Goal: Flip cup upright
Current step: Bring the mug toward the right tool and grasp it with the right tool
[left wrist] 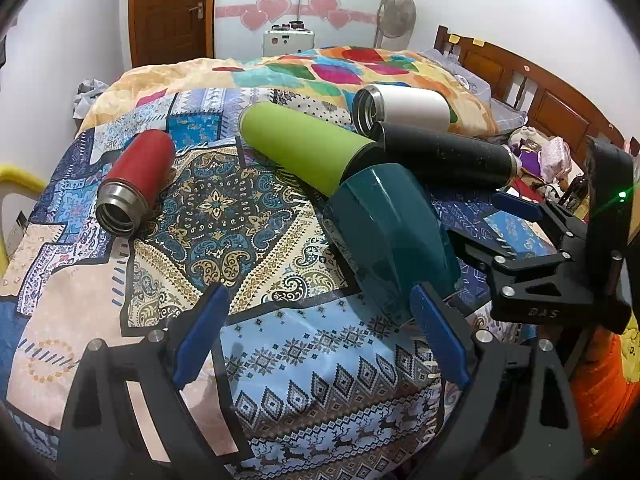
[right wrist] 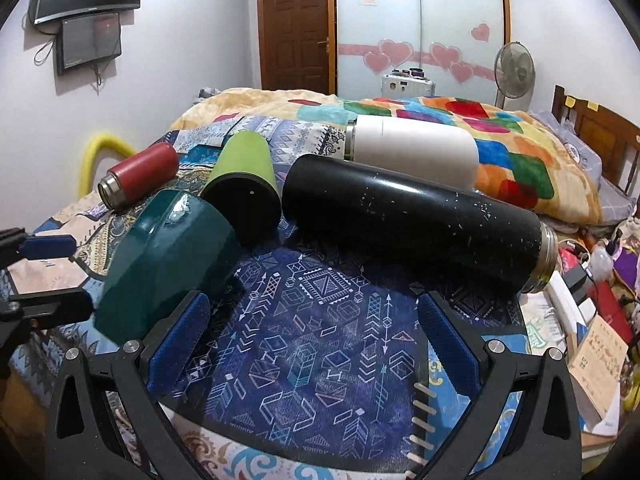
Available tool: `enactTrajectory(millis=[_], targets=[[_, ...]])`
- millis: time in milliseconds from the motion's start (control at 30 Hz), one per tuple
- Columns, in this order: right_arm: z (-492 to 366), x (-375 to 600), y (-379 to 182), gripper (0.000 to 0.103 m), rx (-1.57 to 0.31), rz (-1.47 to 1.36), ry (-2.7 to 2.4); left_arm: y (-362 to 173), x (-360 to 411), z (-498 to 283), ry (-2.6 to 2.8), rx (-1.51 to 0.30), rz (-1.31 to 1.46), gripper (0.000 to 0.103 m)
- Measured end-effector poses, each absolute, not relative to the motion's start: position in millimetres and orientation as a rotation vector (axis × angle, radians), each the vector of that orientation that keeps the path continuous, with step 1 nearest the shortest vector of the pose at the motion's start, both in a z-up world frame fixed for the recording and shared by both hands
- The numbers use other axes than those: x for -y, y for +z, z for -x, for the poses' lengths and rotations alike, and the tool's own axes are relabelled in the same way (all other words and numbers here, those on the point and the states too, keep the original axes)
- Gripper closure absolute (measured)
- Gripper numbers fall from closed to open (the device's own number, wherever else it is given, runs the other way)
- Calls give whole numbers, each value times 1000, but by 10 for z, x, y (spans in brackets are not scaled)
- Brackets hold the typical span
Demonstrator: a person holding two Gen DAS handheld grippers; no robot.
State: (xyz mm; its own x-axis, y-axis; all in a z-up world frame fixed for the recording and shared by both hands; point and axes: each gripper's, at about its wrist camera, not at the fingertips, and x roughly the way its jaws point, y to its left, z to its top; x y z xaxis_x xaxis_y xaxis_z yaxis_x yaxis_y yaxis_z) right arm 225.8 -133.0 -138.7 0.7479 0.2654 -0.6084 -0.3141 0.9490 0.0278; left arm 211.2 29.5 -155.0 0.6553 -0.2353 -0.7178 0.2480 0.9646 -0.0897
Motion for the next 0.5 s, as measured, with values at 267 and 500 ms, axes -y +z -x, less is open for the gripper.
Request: enactTrajectory(millis=[267,500], targets=[[-2228,1183,-1124,0,-636,56,392,-1448,-442,-2005,-159,-721,-85,10],[-2317,777,-1173,0,-671,95,435,-1381,-690,-1916,-90,-653,-67,10]])
